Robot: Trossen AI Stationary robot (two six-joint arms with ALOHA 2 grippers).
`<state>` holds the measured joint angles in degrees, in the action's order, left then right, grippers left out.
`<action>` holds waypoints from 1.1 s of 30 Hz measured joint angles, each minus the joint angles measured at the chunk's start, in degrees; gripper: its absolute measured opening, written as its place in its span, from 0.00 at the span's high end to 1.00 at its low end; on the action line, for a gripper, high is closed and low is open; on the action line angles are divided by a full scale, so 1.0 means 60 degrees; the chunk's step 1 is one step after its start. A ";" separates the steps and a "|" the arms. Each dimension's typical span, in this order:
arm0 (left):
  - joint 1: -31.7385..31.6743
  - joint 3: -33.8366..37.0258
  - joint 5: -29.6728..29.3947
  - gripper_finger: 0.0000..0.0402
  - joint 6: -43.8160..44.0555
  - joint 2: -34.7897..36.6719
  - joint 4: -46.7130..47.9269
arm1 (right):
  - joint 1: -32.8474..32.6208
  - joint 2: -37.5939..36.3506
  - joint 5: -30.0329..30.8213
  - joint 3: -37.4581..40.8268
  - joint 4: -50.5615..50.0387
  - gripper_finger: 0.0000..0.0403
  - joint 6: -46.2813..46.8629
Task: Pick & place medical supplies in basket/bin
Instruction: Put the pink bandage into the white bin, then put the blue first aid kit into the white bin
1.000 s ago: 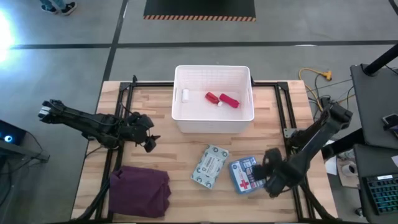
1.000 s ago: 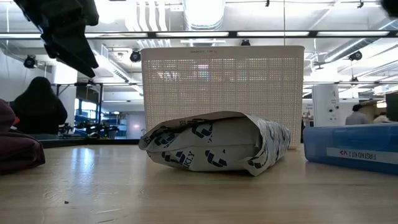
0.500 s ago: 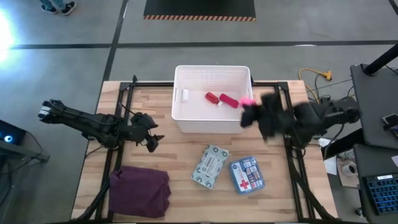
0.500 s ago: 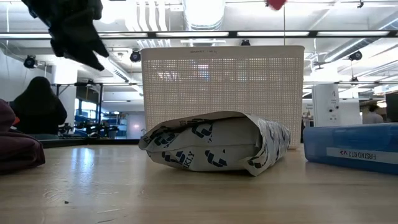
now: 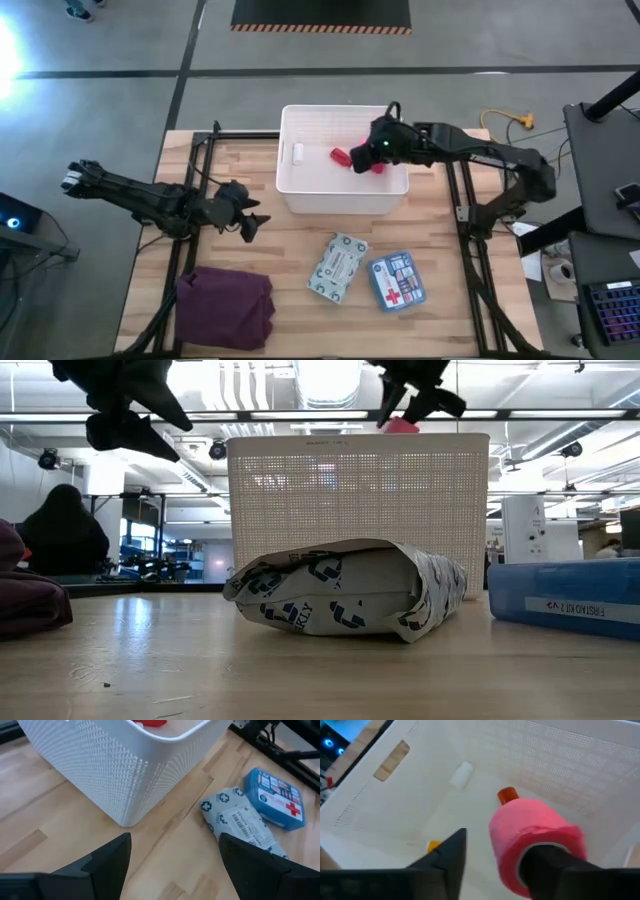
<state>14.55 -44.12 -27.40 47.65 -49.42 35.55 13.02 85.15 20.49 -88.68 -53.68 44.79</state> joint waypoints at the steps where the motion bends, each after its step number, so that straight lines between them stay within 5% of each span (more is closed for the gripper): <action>1: 0.0000 0.0000 0.0000 0.30 0.0043 0.0003 -0.0004 | 0.0013 0.0079 -0.0003 -0.0057 0.0013 0.57 -0.0122; 5: 0.0000 0.0000 0.0038 0.29 0.0409 0.0021 -0.0276 | 0.0010 0.0335 -0.0350 -0.0417 0.0013 0.41 -0.0295; 8: 0.0000 -0.0001 0.0120 0.29 0.0369 0.0139 -0.1015 | 0.0215 0.0444 -0.2096 -0.0804 0.0018 0.33 -0.0700; 11: -0.0007 -0.0004 0.0113 0.29 0.0096 0.0272 -0.1761 | 0.0330 0.0679 -0.2593 -0.1213 -0.0001 0.29 -0.0805; 14: -0.0171 -0.0004 0.0052 0.29 -0.0421 0.0449 -0.2840 | 0.0677 0.1156 -0.5040 -0.1792 -0.0351 0.28 -0.2489; 19: -0.1399 -0.0086 -0.0130 0.29 -0.1465 0.0770 -0.5382 | 0.0259 0.1554 -0.3511 -0.2567 -0.0507 0.27 -0.4492; 22: -0.2871 -0.0587 0.0404 0.29 -0.1382 0.0667 -0.5581 | 0.0090 0.1780 -0.2686 -0.2985 -0.0643 0.27 -0.4976; 28: -0.4791 -0.2085 0.3911 0.30 -0.1285 -0.0418 -0.3847 | 0.0159 0.1919 -0.1945 -0.3934 -0.1626 0.28 -0.4980; 33: -0.4162 -0.2996 0.4227 0.29 -0.2016 -0.1195 -0.1788 | -0.0425 0.1549 -0.1914 -0.3864 -0.3800 0.28 -0.4417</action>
<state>-10.43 -62.10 -2.04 35.56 -56.60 24.82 10.47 94.44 9.00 -111.86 -76.48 18.29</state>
